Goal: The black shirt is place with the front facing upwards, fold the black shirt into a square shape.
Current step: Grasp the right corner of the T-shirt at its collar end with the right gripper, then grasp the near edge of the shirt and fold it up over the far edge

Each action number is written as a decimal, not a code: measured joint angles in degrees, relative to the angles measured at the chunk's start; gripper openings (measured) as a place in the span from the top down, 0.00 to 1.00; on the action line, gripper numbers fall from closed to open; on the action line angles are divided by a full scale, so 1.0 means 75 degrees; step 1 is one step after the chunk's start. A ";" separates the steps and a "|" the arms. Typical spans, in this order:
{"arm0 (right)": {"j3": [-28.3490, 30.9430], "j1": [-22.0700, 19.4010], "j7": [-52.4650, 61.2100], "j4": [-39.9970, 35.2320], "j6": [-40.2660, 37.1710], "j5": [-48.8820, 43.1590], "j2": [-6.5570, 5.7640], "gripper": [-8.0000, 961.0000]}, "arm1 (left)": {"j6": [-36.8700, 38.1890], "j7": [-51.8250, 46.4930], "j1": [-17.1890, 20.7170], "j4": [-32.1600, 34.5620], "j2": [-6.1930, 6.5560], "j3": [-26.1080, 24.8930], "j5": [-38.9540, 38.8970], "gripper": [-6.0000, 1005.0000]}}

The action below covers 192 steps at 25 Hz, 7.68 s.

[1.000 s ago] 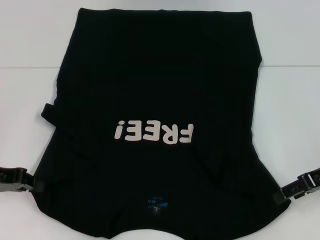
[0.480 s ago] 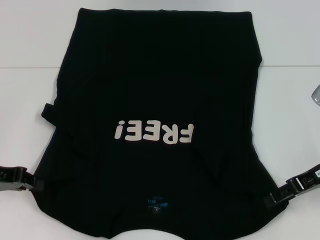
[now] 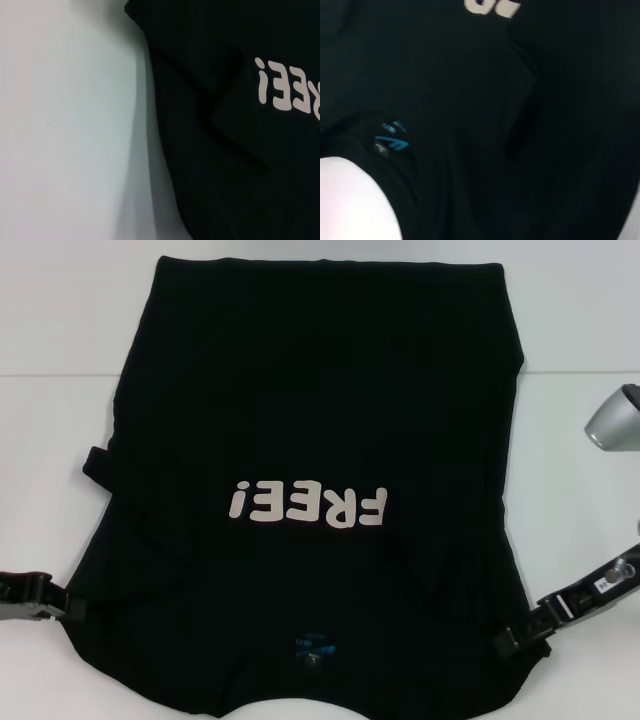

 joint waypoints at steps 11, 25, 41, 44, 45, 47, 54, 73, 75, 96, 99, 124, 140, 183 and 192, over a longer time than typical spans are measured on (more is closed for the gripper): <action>-0.0041 0.0197 0.0007 0.0099 0.0042 0.0008 0.0118 0.25 | 0.0025 0.0092 -0.0044 -0.0007 0.0004 0.0000 0.0000 0.94; -0.0295 0.0241 0.0061 0.0011 0.0005 -0.0042 0.0183 0.60 | 0.0073 0.0206 -0.0064 -0.0096 0.0028 0.0000 -0.0072 0.94; -0.0284 -0.0053 -0.1111 -0.0168 -0.1792 -0.0050 -0.0400 0.92 | 0.2139 0.1290 -0.0176 -0.1237 0.0678 -0.0408 -0.0035 0.94; -0.0336 -0.0291 -0.1781 -0.0196 -0.2687 -0.0245 -0.0392 0.92 | 0.3226 0.1831 -0.0138 -0.1552 0.0672 -0.0145 0.0341 0.94; -0.0359 -0.0374 -0.1976 -0.0188 -0.2867 -0.0369 -0.0355 0.92 | 0.3334 0.1910 -0.0127 -0.1630 0.0659 0.0033 0.0442 0.94; -0.0397 -0.0502 -0.2173 -0.0145 -0.2981 -0.0573 -0.0274 0.92 | 0.3428 0.2018 -0.0085 -0.1720 0.0591 0.0440 0.0649 0.94; 0.0741 -0.0515 -0.2147 0.0071 -0.2453 -0.0194 -0.0279 0.92 | 0.3288 0.1836 -0.0227 -0.1525 0.0662 -0.0872 0.0500 0.94; 0.3723 -0.0745 -0.2401 0.0791 0.2472 0.3422 -0.0042 0.92 | -0.1686 0.1382 -0.0625 -0.1512 -0.0095 -0.3841 -0.2047 0.94; 0.3715 -0.0719 -0.2713 0.0793 0.2942 0.3711 0.0102 0.92 | -0.2119 0.1556 -0.0786 -0.1518 -0.0205 -0.3807 -0.2187 0.94; 0.3333 0.0113 -0.5997 0.2220 0.7213 0.4880 0.0641 0.89 | -0.6139 0.2922 -0.1716 -0.2015 -0.1148 -0.3204 -0.2468 0.94; 0.3329 0.0092 -0.6307 0.2307 0.7207 0.5243 0.0639 0.87 | -0.6398 0.3096 -0.1767 -0.2016 -0.1251 -0.2956 -0.2480 0.91; 0.2795 -0.1928 -0.7826 0.1723 0.1803 0.5785 0.0210 0.21 | -0.2007 0.1014 -0.0266 -0.2031 0.0238 -0.1015 -0.2598 0.22; 0.2451 -0.2097 -0.8223 0.1781 0.1585 0.5050 0.0426 0.22 | -0.3213 0.1204 -0.0304 -0.1992 0.0039 0.0233 -0.2590 0.22; 0.1277 -0.0450 -0.0173 -0.0480 0.1446 0.1445 -0.0887 0.23 | -0.3035 0.0972 -0.0446 -0.1616 0.0006 0.1049 -0.2276 0.96; 0.0913 0.0176 0.0613 -0.0225 0.2090 -0.0098 -0.0472 0.26 | -0.2955 0.0971 -0.0499 -0.1617 0.0015 0.1068 -0.2282 0.96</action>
